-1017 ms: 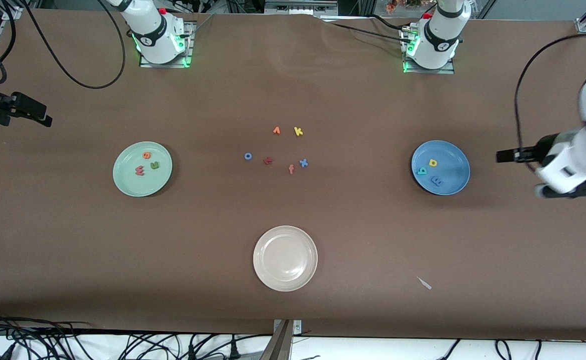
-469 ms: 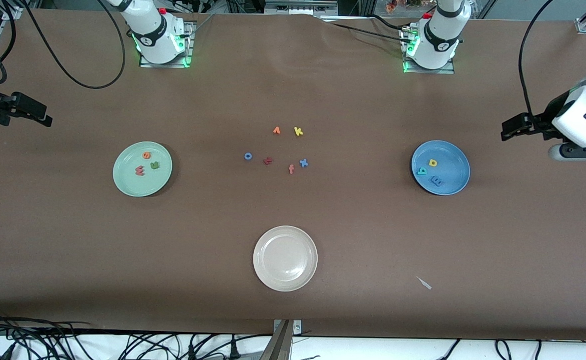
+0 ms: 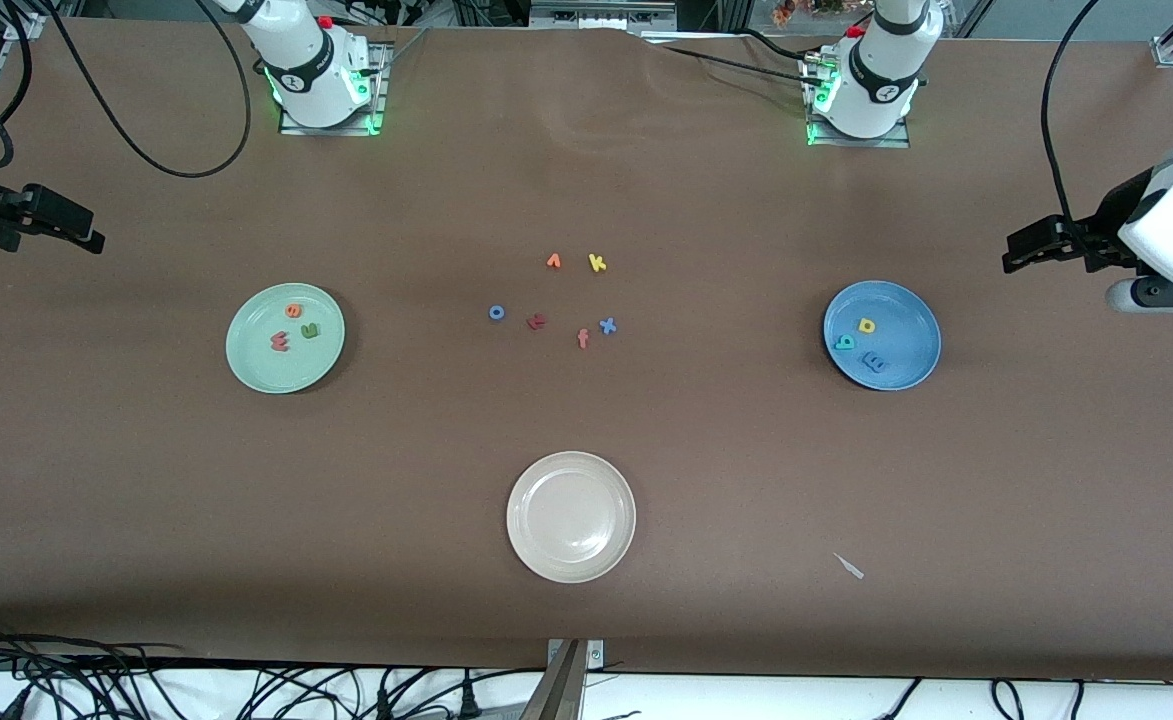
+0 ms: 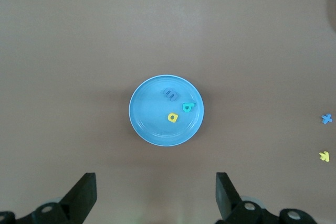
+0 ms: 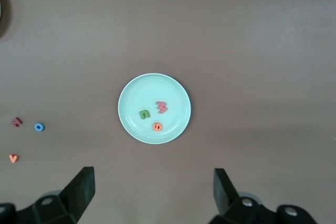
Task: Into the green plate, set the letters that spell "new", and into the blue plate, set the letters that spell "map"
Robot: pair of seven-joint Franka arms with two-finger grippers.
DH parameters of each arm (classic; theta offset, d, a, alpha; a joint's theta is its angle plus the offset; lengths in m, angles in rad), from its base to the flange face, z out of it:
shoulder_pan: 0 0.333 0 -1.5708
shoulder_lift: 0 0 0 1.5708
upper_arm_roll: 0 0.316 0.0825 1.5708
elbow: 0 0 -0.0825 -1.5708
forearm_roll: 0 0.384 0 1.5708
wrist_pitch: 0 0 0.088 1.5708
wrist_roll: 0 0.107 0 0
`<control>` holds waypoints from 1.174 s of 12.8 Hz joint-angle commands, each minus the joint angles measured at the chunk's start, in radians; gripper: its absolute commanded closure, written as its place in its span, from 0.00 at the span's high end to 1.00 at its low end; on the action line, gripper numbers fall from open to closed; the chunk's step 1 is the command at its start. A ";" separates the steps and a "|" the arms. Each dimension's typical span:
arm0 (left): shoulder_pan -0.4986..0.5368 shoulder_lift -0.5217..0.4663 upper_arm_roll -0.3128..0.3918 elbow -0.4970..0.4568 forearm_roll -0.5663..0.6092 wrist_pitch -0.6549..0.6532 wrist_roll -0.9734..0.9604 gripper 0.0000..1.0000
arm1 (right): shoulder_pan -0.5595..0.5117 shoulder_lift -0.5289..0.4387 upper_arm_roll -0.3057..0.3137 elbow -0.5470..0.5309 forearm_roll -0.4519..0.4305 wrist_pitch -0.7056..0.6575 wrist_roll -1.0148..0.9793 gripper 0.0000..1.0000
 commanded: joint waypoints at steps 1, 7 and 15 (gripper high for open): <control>-0.005 -0.001 0.004 0.018 -0.007 -0.024 0.018 1.00 | -0.005 -0.013 0.005 -0.009 -0.004 0.003 0.007 1.00; -0.006 0.000 0.004 0.017 0.008 -0.045 0.020 1.00 | -0.005 -0.013 0.005 -0.009 -0.004 0.004 0.007 1.00; -0.006 0.002 0.004 0.019 0.011 -0.044 0.021 1.00 | -0.005 -0.013 0.005 -0.009 -0.006 0.006 0.005 1.00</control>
